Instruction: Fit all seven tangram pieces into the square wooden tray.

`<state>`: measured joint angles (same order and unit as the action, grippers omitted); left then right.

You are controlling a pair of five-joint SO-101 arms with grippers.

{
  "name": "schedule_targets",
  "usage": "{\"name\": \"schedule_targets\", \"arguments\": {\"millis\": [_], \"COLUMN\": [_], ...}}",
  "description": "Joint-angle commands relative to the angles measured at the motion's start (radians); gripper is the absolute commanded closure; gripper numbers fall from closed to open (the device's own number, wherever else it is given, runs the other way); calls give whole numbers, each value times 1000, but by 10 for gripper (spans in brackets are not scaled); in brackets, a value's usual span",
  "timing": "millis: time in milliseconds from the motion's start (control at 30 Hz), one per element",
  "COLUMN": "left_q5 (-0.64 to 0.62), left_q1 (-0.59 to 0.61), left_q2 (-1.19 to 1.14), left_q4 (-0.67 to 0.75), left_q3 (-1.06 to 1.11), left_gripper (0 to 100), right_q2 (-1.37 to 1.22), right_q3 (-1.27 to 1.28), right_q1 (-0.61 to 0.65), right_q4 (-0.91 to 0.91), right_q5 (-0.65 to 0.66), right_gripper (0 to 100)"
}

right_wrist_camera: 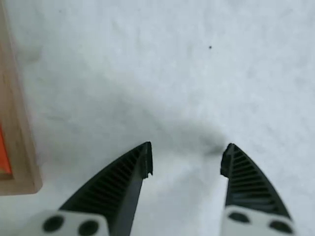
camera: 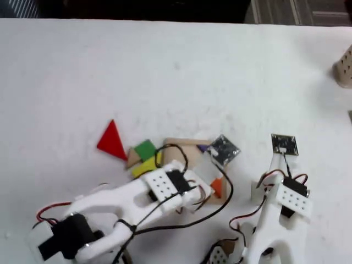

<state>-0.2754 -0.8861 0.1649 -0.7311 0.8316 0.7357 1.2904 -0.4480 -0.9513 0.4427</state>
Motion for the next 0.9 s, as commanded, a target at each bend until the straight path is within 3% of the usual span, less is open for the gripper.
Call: {"name": "schedule_targets", "arguments": {"millis": [0, 267, 867], "left_q5": [-14, -14, -14], "left_q1": [1, 58, 65], "left_q2": [22, -193, -200], "left_q4": [34, 31, 84], "left_q3": [-14, -172, -206], "left_gripper": [978, 978, 978], "right_q2": [25, 25, 27], "right_q3": [-5, -5, -5], "right_q1": [5, 5, 5], "right_q4": [15, 15, 15], "right_q5": [11, 11, 12], "right_gripper": [772, 772, 772]}}
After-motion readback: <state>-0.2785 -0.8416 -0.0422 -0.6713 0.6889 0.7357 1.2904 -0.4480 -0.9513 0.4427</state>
